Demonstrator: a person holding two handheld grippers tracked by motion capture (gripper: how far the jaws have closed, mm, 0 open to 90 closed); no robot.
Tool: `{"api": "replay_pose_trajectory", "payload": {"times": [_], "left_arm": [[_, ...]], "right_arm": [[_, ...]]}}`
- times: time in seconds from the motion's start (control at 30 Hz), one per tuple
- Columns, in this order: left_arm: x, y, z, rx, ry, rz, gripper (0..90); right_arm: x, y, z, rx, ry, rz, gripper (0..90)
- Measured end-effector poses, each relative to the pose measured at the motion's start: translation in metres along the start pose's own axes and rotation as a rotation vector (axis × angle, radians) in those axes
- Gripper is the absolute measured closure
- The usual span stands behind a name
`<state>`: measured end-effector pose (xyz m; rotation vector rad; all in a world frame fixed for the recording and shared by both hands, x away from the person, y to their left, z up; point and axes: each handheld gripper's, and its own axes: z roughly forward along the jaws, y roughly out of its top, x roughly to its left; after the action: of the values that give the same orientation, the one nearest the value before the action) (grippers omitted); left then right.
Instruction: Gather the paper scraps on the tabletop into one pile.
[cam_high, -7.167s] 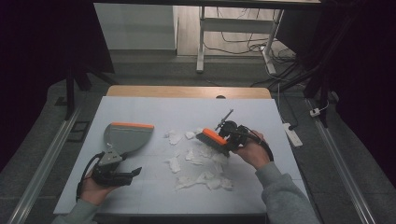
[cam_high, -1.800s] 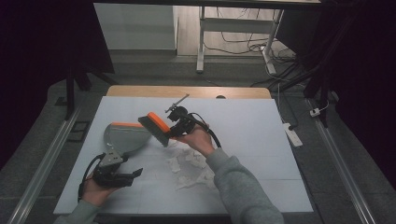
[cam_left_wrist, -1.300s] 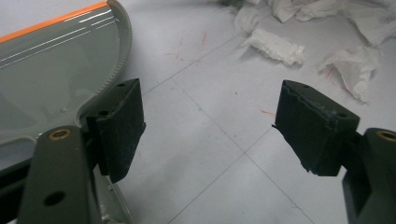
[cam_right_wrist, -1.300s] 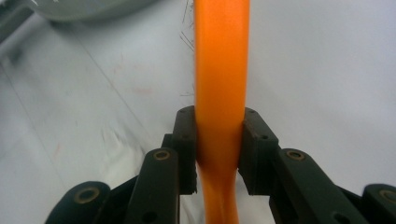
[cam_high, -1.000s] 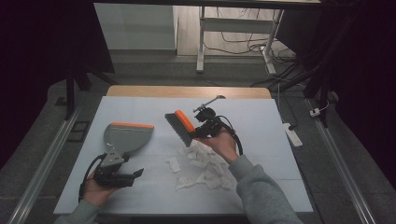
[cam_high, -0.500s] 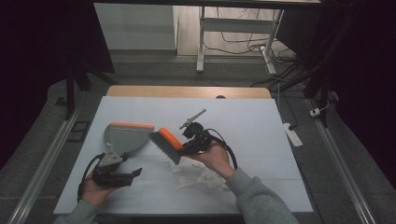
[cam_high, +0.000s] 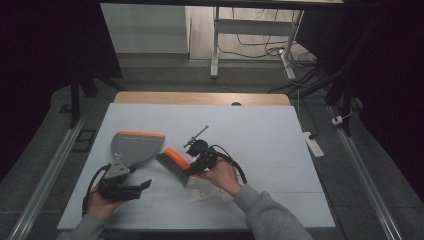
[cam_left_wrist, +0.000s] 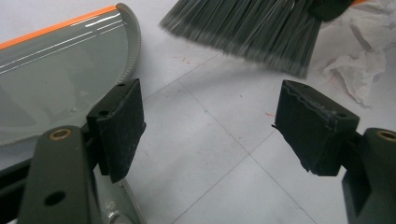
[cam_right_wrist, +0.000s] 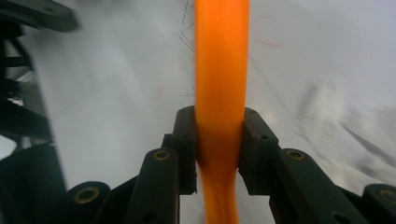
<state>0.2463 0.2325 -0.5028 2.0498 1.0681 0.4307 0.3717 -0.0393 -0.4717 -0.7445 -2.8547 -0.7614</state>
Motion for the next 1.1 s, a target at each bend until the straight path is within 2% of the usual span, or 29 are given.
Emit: {"api": "replay_pose_trajectory", "payload": {"times": [0.1, 0.13, 0.27, 0.4, 0.47, 0.53, 0.63, 0.73, 0.9, 0.97, 1.1], "left_arm": [[0.000, 0.000, 0.001, 0.001, -0.002, 0.000, 25.0], [0.000, 0.000, 0.001, 0.002, -0.003, 0.001, 25.0], [-0.001, 0.001, 0.002, 0.005, -0.002, 0.004, 25.0], [0.000, 0.001, 0.002, 0.005, -0.002, 0.000, 25.0], [0.000, 0.001, 0.002, 0.007, -0.001, 0.001, 25.0], [0.000, 0.001, 0.002, 0.008, -0.002, 0.001, 25.0], [0.000, 0.001, 0.002, 0.007, 0.000, 0.000, 25.0], [0.000, 0.001, 0.002, 0.007, 0.001, -0.002, 25.0], [0.000, 0.001, 0.002, 0.007, 0.004, -0.002, 25.0], [0.000, 0.001, 0.002, 0.006, 0.005, -0.003, 25.0], [0.000, 0.001, 0.003, 0.010, 0.004, -0.005, 25.0]], "right_arm": [[-0.013, -0.009, -0.010, -0.017, -0.033, 0.051, 70.4], [-0.017, -0.012, -0.013, -0.022, -0.056, 0.059, 70.4], [-0.026, -0.022, -0.030, -0.073, -0.089, 0.081, 70.4], [-0.027, -0.028, -0.059, -0.193, -0.057, 0.084, 70.5], [-0.024, -0.032, -0.073, -0.224, -0.051, 0.070, 70.5], [-0.021, -0.036, -0.083, -0.233, -0.025, 0.061, 70.5], [-0.010, -0.042, -0.087, -0.201, -0.005, 0.031, 70.5], [0.007, -0.048, -0.082, -0.145, 0.042, -0.023, 70.5], [0.036, -0.056, -0.062, -0.034, 0.085, -0.125, 70.4], [0.043, -0.057, -0.054, 0.009, 0.092, -0.163, 70.4], [0.049, -0.055, -0.036, 0.070, 0.088, -0.200, 70.5]]}}
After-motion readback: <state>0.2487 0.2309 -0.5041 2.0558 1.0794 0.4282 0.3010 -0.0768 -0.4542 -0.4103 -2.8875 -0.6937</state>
